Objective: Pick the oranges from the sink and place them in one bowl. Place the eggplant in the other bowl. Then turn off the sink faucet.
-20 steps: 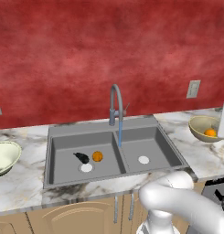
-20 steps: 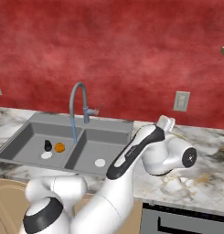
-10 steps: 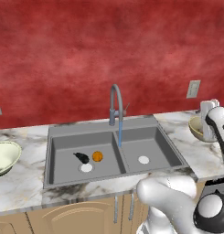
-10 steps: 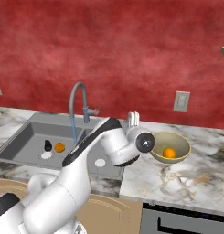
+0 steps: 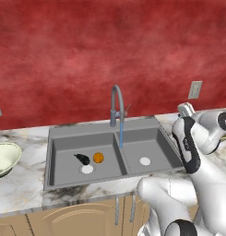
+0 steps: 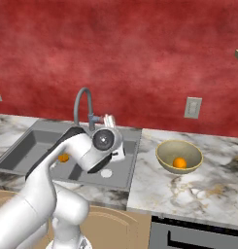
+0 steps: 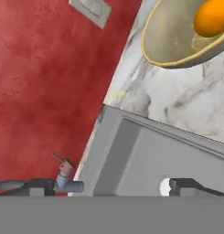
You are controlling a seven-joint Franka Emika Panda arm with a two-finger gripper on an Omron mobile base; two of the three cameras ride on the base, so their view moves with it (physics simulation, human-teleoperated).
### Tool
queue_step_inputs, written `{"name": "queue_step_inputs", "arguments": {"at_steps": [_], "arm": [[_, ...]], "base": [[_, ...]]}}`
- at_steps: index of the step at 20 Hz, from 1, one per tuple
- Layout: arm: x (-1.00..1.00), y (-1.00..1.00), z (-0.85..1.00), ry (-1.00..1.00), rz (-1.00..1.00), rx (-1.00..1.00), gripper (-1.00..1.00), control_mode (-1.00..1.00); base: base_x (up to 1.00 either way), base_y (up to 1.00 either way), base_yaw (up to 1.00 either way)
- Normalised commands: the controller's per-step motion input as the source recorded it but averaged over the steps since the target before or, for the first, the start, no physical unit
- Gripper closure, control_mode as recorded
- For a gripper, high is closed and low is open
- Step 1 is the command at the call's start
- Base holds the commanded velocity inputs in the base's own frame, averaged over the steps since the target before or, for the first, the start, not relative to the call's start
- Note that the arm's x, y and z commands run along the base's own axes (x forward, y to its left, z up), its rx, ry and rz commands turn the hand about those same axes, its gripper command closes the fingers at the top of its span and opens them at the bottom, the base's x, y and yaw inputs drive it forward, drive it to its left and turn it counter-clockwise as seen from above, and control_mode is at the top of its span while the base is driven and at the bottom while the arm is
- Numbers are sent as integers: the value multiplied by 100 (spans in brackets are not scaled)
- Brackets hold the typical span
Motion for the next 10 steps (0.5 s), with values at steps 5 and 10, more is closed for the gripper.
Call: {"name": "queue_step_inputs", "arguments": {"at_steps": [5, 10], "arm": [[-13, 65, 1, 0, 9, -40, -100, -100], [-13, 63, 0, 0, 12, -41, -100, -100]], "base": [[0, 0, 0], [0, 0, 0]]}}
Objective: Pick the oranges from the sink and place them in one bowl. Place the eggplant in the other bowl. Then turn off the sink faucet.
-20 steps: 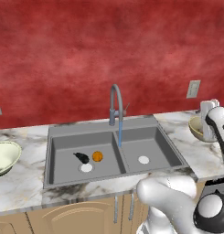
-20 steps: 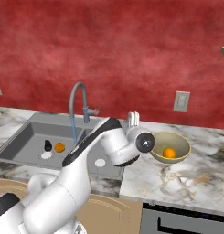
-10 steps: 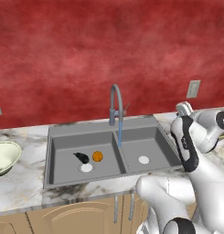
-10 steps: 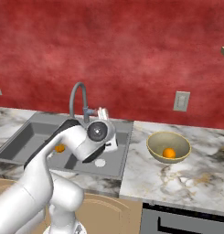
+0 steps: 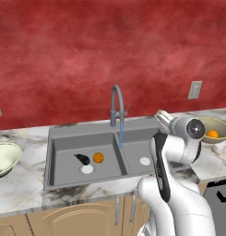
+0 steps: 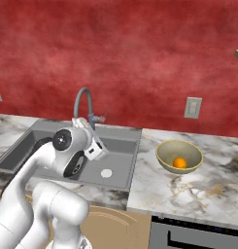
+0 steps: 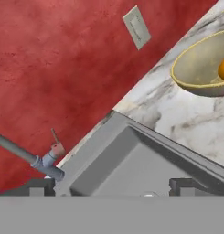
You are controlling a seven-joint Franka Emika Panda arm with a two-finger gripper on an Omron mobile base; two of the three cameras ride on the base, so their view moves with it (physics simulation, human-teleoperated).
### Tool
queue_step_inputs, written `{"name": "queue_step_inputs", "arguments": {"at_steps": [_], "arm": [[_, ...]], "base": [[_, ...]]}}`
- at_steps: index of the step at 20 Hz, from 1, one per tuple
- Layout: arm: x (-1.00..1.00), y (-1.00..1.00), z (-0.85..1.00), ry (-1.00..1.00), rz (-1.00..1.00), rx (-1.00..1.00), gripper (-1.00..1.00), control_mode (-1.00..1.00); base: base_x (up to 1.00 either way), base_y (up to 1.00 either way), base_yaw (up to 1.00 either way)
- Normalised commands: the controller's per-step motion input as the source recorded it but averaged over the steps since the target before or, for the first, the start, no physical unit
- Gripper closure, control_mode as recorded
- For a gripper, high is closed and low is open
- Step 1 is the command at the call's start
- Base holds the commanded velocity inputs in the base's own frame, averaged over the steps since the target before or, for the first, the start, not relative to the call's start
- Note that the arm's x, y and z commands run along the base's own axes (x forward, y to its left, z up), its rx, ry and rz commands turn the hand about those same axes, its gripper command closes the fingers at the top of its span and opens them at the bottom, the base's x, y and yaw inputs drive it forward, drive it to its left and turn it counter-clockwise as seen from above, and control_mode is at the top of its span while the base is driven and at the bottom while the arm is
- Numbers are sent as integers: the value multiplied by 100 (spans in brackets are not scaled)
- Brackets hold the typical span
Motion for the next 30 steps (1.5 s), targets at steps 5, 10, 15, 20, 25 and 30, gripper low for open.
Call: {"name": "queue_step_inputs", "arguments": {"at_steps": [5, 10, 15, 20, 25, 30], "arm": [[-7, 59, 0, 0, 12, -35, -100, -100], [-1, 47, 0, 10, 12, -22, -100, -100], [-12, 22, 0, 16, 10, -11, -100, -100], [-14, 19, 0, 23, 2, -10, -100, -100], [-17, 28, -2, 23, 0, -8, -100, -100], [-29, 27, -14, 17, 4, -2, -100, -100]], "base": [[0, 0, 0], [0, 0, 0], [0, 0, 0], [0, 0, 0], [0, 0, 0], [0, 0, 0]]}}
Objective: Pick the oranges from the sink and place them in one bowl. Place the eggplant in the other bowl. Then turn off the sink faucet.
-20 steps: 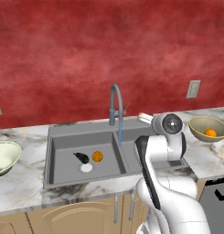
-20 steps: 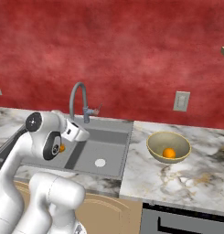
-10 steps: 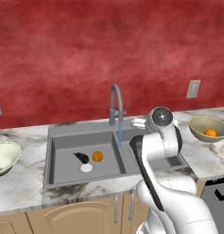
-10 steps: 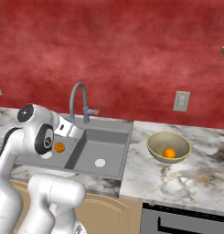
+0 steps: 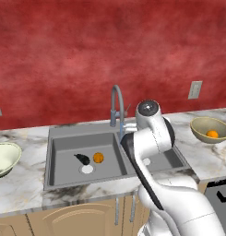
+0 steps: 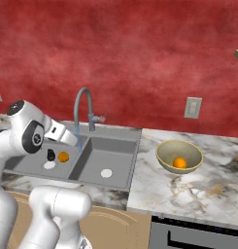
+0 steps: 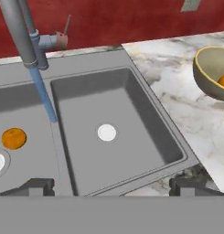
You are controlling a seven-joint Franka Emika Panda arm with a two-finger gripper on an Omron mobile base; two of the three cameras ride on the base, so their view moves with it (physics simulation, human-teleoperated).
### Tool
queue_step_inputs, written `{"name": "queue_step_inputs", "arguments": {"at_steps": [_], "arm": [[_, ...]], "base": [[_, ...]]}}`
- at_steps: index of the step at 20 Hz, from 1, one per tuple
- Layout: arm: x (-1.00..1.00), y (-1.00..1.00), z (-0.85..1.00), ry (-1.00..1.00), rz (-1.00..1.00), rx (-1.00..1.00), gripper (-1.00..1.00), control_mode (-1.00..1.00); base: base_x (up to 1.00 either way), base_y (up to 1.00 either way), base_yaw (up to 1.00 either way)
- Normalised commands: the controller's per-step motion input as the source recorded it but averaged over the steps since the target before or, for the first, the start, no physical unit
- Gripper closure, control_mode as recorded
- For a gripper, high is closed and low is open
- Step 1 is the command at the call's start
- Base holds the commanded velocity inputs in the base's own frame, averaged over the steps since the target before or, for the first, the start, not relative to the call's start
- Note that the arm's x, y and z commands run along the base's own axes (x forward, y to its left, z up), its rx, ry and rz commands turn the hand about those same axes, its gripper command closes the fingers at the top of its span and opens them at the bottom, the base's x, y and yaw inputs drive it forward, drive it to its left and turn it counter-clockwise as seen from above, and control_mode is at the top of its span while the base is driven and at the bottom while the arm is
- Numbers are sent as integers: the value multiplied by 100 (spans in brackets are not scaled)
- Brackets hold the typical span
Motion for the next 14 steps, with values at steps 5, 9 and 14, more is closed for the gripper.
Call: {"name": "queue_step_inputs", "arguments": {"at_steps": [5, 9, 14], "arm": [[-47, 7, -21, 11, 11, 0, -100, -100], [-49, 9, -22, 8, 14, 0, -100, -100], [-16, 35, -16, 0, 22, 0, -100, -100]], "base": [[0, 0, 0], [0, 0, 0], [0, 0, 0]]}}
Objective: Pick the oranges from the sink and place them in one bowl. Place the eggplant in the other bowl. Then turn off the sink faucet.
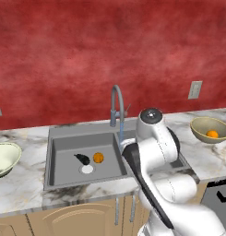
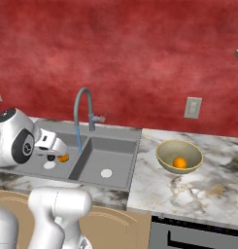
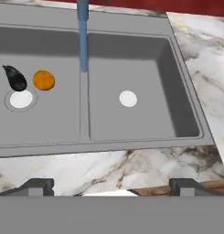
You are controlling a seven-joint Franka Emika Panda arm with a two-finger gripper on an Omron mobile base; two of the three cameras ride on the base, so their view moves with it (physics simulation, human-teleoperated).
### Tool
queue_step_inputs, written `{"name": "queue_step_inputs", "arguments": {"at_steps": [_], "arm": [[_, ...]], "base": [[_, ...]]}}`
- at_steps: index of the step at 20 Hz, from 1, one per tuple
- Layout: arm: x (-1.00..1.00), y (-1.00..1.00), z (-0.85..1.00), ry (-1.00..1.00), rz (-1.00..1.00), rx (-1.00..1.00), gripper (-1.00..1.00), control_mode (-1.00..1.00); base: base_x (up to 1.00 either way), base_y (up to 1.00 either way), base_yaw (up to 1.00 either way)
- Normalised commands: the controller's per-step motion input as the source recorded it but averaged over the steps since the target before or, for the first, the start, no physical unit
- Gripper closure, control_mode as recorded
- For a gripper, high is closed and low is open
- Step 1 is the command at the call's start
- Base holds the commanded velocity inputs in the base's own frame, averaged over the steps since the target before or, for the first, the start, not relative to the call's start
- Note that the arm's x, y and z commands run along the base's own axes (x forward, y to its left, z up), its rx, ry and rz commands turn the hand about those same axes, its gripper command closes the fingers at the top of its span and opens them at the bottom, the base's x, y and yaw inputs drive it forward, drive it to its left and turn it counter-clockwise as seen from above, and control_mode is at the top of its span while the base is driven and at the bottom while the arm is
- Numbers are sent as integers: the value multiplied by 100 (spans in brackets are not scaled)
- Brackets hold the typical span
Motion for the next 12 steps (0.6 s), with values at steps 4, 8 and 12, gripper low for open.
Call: {"name": "queue_step_inputs", "arguments": {"at_steps": [4, 8, 12], "arm": [[0, 58, -11, 0, 27, 0, -100, -100], [12, 55, -5, 11, 22, 0, -100, -100], [36, 49, -2, 24, 15, 0, -100, -100]], "base": [[0, 0, 0], [0, 0, 0], [0, 0, 0]]}}
